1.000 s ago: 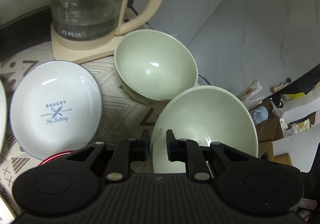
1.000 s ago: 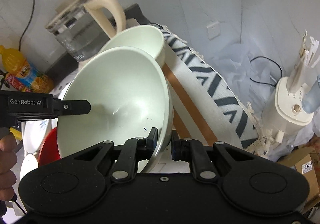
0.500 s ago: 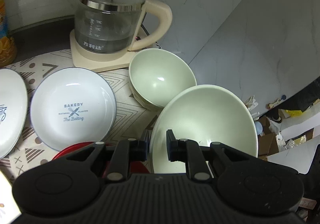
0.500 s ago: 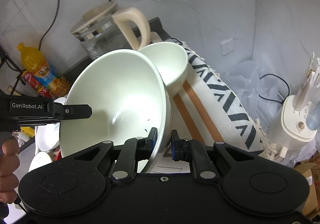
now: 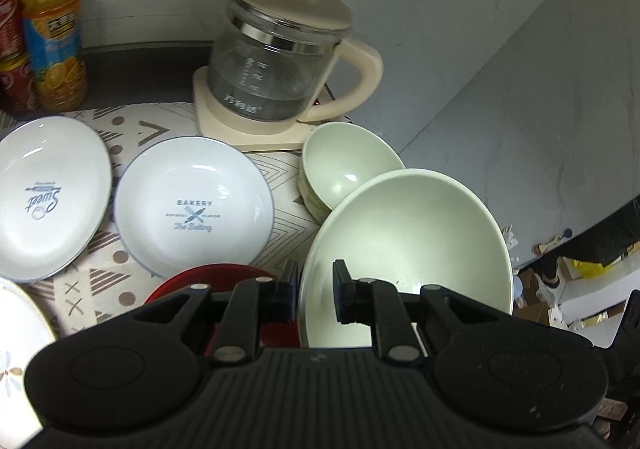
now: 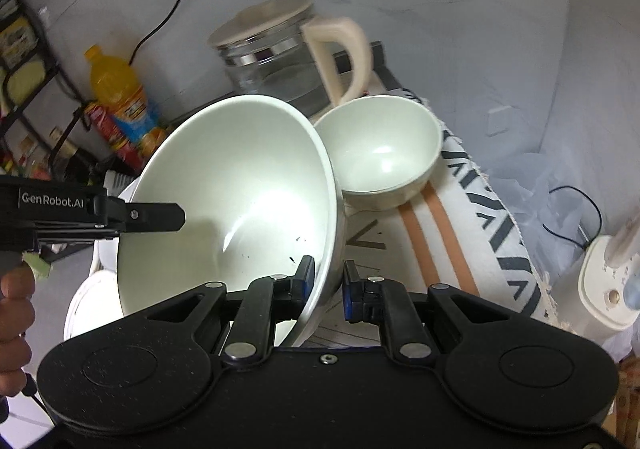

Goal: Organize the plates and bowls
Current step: 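Lift the pale green bowl with the right tool and carry it over the red bowl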

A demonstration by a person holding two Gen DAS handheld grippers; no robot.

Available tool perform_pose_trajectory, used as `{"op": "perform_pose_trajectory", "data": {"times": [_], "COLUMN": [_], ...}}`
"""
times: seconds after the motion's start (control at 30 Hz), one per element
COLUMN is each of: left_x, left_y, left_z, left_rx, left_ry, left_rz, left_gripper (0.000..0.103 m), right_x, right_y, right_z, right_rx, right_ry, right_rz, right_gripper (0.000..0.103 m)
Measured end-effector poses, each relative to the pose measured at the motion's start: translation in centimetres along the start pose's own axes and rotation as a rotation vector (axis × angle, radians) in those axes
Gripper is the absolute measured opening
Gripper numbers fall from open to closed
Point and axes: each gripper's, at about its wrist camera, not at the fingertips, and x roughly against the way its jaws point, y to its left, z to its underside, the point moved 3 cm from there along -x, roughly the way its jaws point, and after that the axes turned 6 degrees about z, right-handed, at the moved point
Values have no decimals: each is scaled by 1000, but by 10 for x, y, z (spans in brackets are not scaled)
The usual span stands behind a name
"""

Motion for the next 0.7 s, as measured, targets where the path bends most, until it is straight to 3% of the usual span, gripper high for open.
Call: {"op": "perform_pose_trajectory", "data": {"times": [0.4,0.7], "left_x": [21,22], "left_y": [34,64], "left_z": [15,37], "left_rx": [99,197], "left_ry": [-41,3], "left_rz": [-56,-99], "left_gripper": [16,16], "right_x": [-22,-39], "right_y": [36,54], "right_z": [1,13], "right_rx": [111,169], "right_ry": [75,164], "right_rz": [-69,-80], "right_gripper": [14,19]}}
